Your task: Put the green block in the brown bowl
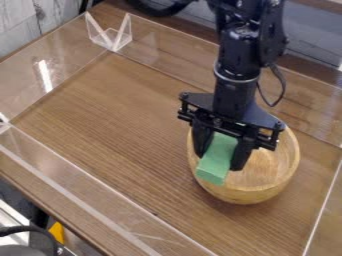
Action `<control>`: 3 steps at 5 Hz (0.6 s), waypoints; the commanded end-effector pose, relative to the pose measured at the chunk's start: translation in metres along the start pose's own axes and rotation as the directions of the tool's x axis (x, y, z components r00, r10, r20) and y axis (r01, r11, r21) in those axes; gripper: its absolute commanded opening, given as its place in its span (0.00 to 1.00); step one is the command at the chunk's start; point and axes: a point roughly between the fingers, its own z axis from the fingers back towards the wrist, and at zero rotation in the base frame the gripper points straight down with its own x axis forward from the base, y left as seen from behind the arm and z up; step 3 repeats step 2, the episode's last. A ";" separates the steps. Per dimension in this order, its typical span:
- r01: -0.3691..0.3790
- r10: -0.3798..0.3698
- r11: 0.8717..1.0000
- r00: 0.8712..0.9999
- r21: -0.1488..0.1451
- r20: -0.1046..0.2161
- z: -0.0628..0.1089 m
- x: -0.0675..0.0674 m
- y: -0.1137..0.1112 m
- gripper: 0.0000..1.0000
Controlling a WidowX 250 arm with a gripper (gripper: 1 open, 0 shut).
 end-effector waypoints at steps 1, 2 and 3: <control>-0.004 0.004 1.000 1.000 -0.005 0.027 0.005 0.006 0.004 0.00; -0.042 0.042 0.999 0.999 -0.009 0.032 0.000 0.004 0.001 0.00; -0.042 0.042 0.999 0.999 -0.009 0.032 0.000 0.004 0.001 0.00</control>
